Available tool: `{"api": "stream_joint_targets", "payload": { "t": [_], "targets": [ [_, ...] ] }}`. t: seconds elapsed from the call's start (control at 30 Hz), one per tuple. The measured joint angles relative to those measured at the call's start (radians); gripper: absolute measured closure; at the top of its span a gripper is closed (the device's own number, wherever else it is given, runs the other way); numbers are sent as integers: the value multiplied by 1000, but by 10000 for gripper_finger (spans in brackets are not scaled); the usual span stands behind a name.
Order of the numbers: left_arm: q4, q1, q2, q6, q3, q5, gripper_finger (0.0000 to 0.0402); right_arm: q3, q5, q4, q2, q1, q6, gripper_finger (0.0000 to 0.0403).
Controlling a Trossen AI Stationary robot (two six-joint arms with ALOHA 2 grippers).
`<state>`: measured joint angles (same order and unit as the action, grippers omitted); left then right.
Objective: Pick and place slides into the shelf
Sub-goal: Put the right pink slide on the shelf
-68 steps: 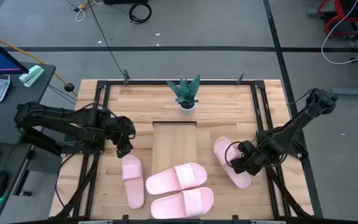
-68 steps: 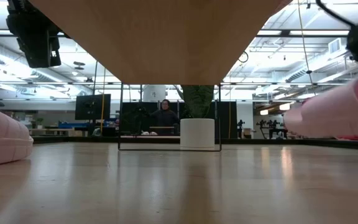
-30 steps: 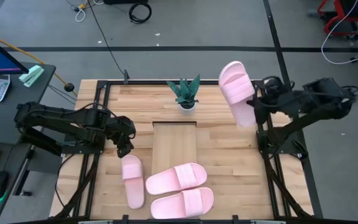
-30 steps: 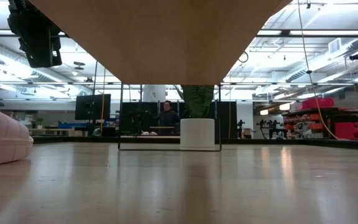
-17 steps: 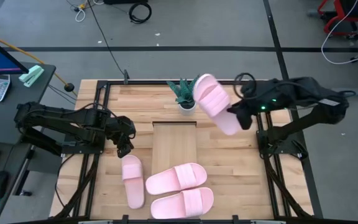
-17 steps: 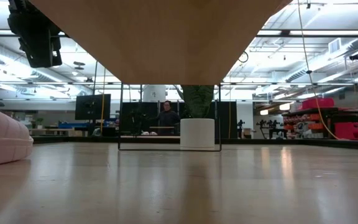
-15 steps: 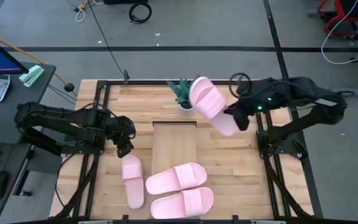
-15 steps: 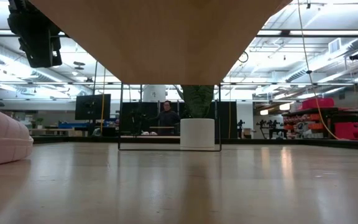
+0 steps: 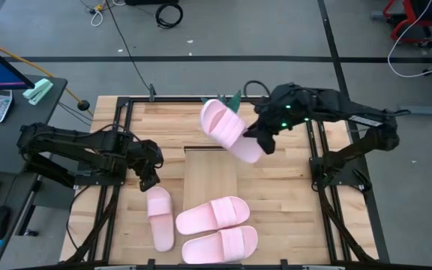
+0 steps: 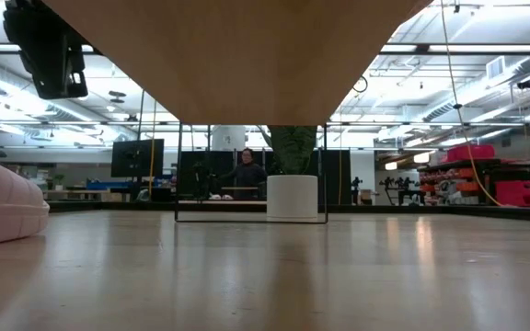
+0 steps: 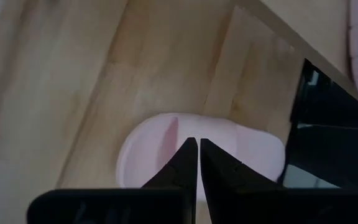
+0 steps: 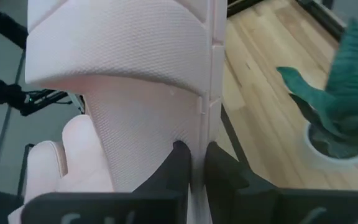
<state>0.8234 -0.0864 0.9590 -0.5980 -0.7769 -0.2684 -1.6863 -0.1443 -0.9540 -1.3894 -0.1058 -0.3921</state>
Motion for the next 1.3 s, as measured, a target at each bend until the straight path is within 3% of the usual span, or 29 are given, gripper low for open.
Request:
{"api": "stream_joint_targets", "payload": {
  "t": [0.3,0.83,1.3],
  "targets": [
    [51,0,-52,-3,-68,11,383,0,-110,23,-121,1,92,368],
    [101,0,-260,121,-393,344,380,0,-294,166,-274,-20,111,367],
    [164,0,-265,129,-404,373,383,0,-424,262,-429,-16,135,365]
  ]
}}
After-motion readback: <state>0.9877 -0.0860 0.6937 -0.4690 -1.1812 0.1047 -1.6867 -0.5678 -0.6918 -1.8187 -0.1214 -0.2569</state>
